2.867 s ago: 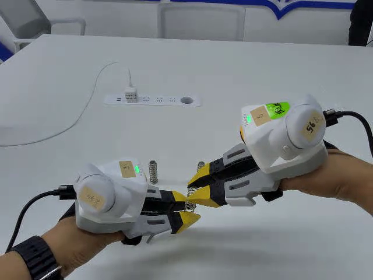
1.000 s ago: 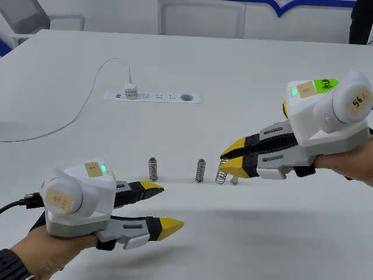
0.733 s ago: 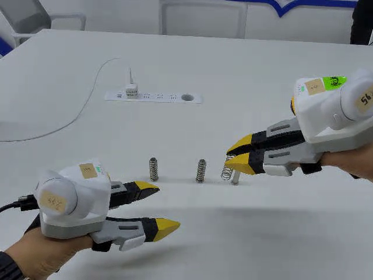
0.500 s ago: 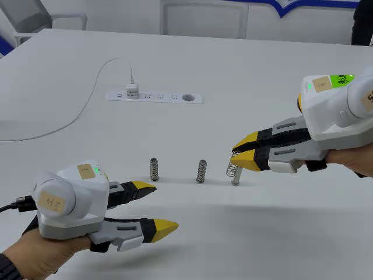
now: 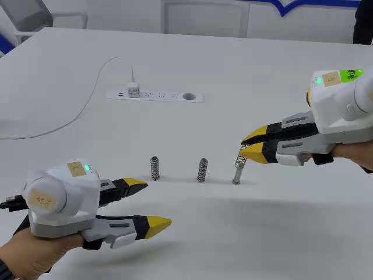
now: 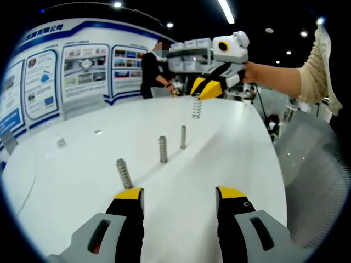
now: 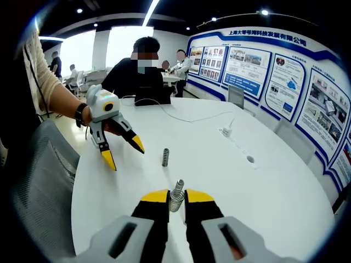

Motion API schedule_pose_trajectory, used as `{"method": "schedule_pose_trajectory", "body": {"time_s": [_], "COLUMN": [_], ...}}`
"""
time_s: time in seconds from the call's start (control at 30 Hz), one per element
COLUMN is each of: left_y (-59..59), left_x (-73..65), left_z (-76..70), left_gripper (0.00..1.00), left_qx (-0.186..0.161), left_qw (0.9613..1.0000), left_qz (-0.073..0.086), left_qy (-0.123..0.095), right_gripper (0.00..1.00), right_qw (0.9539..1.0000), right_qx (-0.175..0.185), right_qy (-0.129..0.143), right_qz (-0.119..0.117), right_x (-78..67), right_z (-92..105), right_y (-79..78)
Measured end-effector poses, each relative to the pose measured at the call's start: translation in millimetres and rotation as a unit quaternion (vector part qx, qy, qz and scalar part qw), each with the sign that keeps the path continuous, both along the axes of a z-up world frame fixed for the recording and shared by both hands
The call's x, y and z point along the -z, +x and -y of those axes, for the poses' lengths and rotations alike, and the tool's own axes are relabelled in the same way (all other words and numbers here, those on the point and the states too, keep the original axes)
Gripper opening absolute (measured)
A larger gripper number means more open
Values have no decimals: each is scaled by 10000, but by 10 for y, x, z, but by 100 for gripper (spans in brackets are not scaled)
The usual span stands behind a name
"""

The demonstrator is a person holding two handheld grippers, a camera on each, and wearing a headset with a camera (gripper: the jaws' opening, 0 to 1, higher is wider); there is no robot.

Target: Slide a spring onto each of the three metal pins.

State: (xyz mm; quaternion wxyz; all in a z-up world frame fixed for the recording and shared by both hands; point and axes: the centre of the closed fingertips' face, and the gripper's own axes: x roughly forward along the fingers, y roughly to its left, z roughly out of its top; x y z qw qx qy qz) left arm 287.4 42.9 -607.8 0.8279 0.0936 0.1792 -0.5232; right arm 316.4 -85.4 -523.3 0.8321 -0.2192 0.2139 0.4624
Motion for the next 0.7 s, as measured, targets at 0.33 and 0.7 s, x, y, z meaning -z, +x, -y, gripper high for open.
{"method": "schedule_pose_trajectory", "body": {"time_s": [0.33, 0.7], "left_y": [47, 58], "left_x": [-14, -28], "left_z": [-46, -79], "left_gripper": [58, 60], "left_qx": [-119, -181], "left_qw": [9999, 9998], "left_qz": [33, 35], "left_qy": [7, 15], "right_gripper": [11, 11], "right_qw": [9999, 9993], "right_qx": [156, 366], "right_qy": [-60, -52], "right_qz": [-5, 4], "right_x": [34, 76], "right_z": [89, 169], "right_y": [73, 202]}}
